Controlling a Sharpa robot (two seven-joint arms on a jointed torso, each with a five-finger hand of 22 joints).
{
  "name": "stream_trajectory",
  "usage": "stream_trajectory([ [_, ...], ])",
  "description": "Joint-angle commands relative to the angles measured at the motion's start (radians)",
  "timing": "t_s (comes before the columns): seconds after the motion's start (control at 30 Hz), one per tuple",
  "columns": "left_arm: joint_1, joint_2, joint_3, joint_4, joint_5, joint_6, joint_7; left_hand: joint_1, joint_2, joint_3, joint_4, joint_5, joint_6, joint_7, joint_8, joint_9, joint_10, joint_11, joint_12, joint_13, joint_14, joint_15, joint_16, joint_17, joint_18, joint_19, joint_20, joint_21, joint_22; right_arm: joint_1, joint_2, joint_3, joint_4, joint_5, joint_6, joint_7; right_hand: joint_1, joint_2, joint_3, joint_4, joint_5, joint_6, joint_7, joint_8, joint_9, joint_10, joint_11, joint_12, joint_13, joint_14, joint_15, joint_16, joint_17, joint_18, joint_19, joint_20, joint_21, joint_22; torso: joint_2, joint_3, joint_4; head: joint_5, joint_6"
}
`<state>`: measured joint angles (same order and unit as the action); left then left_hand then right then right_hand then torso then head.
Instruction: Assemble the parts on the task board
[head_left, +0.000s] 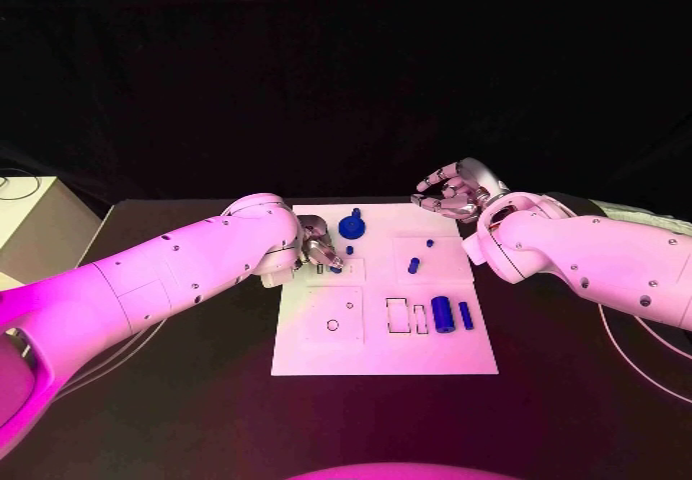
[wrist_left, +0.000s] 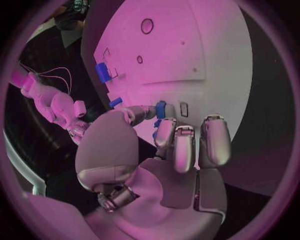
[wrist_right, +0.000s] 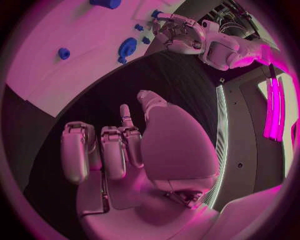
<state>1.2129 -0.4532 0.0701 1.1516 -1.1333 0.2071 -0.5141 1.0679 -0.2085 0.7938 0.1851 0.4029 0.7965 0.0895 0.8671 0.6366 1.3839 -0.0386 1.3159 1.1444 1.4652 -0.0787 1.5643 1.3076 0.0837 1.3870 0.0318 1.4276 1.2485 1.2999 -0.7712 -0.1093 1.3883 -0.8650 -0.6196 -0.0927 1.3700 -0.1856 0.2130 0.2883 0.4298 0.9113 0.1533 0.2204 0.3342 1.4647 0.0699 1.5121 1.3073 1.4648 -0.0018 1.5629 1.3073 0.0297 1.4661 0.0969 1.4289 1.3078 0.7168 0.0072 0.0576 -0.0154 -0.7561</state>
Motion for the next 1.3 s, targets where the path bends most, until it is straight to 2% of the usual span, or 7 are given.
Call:
stream_trajectory([
  [0.03,-0.003,0.005,-0.002,0.002,0.006,0.028,-0.001,-0.002,0.014,0.119,-0.131,-0.004,0.075,-0.062,0.004,0.227,0.01,-0.002,0.005,0.001,0.101,-0.009,-0.003,0.247,-0.016,0.007,-0.005,0.007,0.005,-0.001,0.0,0.0,0.0,-0.009,0.012,0.004,-0.007,-0.004,0.005,-0.001,0.003,-0.008,0.003,0.005,0.001,0.042,0.002,-0.003,0.206,0.098,-0.004,-0.006,0.23,0.008,0.049,-0.003,-0.003,0.135,-0.001,-0.0004,-0.0004,0.0,-0.002],
  [0.33,-0.003,0.009,-0.002,0.0,0.009,0.047,-0.001,-0.005,0.024,0.097,-0.133,-0.005,0.095,-0.07,-0.002,0.228,0.019,-0.01,0.001,-0.003,0.099,-0.015,-0.006,0.241,-0.019,0.018,-0.01,0.013,0.021,-0.001,0.0,0.0,0.0,-0.009,0.013,0.004,-0.007,-0.004,0.005,-0.001,0.003,-0.008,0.003,0.005,0.001,0.042,0.002,-0.003,0.206,0.098,-0.004,-0.006,0.23,0.008,0.049,-0.003,-0.003,0.135,-0.002,-0.0003,-0.0002,-0.001,-0.004],
  [0.4,-0.003,0.011,-0.002,-0.001,0.009,0.048,-0.001,-0.007,0.031,0.087,-0.131,-0.007,0.105,-0.073,-0.006,0.227,0.022,-0.012,-0.001,-0.006,0.099,-0.017,-0.007,0.241,-0.021,0.021,-0.012,0.015,0.026,-0.001,0.0,0.0,0.0,-0.009,0.013,0.004,-0.007,-0.004,0.005,-0.001,0.003,-0.008,0.003,0.005,0.001,0.042,0.002,-0.003,0.206,0.098,-0.004,-0.006,0.23,0.008,0.049,-0.003,-0.003,0.135,-0.001,-0.0003,-0.0002,-0.001,-0.005],
  [0.5,-0.003,0.014,-0.002,-0.003,0.011,0.048,0.0,-0.015,0.054,0.058,-0.117,-0.015,0.12,-0.078,-0.015,0.227,0.027,-0.015,-0.005,-0.009,0.099,-0.02,-0.007,0.24,-0.022,0.025,-0.015,0.016,0.03,-0.001,0.001,0.0,0.0,-0.009,0.013,0.004,-0.007,-0.004,0.005,-0.001,0.003,-0.008,0.003,0.005,0.001,0.042,0.002,-0.003,0.206,0.098,-0.004,-0.006,0.23,0.008,0.049,-0.003,-0.003,0.135,-0.001,-0.0006,-0.0004,-0.001,-0.005],
  [0.87,-0.003,0.02,-0.002,-0.009,0.01,0.036,0.001,-0.02,0.071,0.031,-0.105,-0.026,0.131,-0.08,-0.025,0.227,0.03,-0.017,-0.008,-0.011,0.099,-0.022,-0.007,0.24,-0.022,0.027,-0.018,0.016,0.032,-0.002,0.001,0.0,-0.001,-0.01,0.013,0.004,-0.008,-0.005,0.006,-0.001,0.006,-0.008,0.003,0.006,0.001,0.042,0.002,-0.002,0.206,0.098,-0.004,-0.006,0.23,0.008,0.049,-0.003,-0.005,0.134,-0.001,-0.0004,0.0004,-0.004,-0.006],
  [1.0,-0.003,0.022,-0.002,-0.012,0.008,0.032,0.001,-0.024,0.088,0.006,-0.088,-0.036,0.134,-0.08,-0.033,0.229,0.03,-0.017,-0.011,-0.013,0.098,-0.022,-0.009,0.237,-0.022,0.027,-0.019,0.015,0.032,-0.003,0.002,0.0,-0.002,-0.01,0.013,0.004,-0.008,-0.005,0.007,-0.001,0.007,-0.008,0.003,0.006,0.001,0.043,0.002,-0.002,0.206,0.098,-0.004,-0.006,0.23,0.008,0.049,-0.003,-0.004,0.135,-0.001,-0.0008,0.0005,-0.006,-0.007],
  [1.3,-0.004,0.028,-0.002,-0.021,0.005,0.038,0.0,-0.02,0.077,-0.037,-0.081,-0.046,0.134,-0.081,-0.041,0.234,0.03,-0.018,-0.012,-0.013,0.098,-0.022,-0.008,0.237,-0.023,0.029,-0.019,0.015,0.034,-0.003,0.0,0.0,-0.001,-0.01,0.013,0.004,-0.008,-0.005,0.007,-0.001,0.007,-0.008,0.003,0.006,0.001,0.043,0.002,-0.002,0.206,0.098,-0.004,-0.006,0.23,0.008,0.049,-0.003,-0.004,0.135,0.0,-0.0007,0.0,-0.007,-0.01],
])
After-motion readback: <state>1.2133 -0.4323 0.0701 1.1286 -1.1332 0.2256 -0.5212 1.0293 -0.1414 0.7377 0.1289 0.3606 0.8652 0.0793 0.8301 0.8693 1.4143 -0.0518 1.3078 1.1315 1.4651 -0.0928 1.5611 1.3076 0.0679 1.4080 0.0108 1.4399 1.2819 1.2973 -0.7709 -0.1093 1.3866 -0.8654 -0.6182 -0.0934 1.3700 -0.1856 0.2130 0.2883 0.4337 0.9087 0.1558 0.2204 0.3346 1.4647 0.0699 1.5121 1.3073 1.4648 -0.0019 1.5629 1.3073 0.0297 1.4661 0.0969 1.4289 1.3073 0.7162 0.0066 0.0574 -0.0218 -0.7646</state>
